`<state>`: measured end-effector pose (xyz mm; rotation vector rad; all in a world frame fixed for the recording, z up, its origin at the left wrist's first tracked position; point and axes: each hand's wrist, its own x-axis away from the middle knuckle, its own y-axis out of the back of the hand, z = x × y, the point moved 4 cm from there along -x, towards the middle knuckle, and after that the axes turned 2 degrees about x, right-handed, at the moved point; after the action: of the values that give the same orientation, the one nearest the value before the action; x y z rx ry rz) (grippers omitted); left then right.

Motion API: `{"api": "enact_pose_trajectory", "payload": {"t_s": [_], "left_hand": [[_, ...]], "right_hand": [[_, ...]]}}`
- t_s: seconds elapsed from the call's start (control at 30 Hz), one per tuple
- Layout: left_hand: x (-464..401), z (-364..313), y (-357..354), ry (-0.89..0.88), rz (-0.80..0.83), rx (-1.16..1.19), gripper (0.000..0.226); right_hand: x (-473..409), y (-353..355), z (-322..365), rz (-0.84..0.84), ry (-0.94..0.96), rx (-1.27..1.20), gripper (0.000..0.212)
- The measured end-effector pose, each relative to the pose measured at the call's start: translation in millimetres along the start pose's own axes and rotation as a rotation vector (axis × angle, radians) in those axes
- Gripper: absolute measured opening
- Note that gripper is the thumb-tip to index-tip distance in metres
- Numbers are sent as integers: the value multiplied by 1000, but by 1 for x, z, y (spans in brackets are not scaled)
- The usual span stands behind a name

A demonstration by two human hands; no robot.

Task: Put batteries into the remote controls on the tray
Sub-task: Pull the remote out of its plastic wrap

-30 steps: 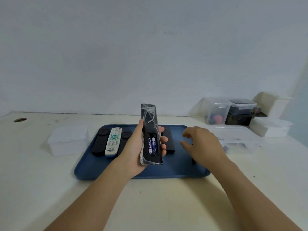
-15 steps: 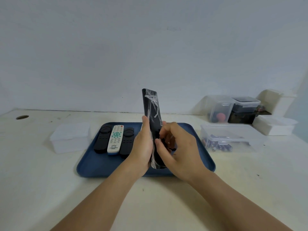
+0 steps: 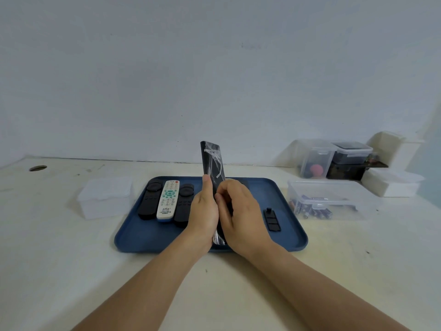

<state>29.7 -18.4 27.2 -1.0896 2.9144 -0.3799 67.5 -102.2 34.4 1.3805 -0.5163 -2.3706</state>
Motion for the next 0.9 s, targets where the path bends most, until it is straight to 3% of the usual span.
{"api": "enact_pose_trajectory", "payload": {"t_s": [0.3,0.43,0.9], "left_hand": [[1,4,-3,22,-30,122,66],[-5,8,-4,53,-78,168,58],[-7,12,-5,128,-105,329,62]], "right_hand": [[0,-8,-2,78,16,-40,12],[-2,-6,-8,9,-18,-19,9],[-4,2,-10,-58,34,-29,4]]}}
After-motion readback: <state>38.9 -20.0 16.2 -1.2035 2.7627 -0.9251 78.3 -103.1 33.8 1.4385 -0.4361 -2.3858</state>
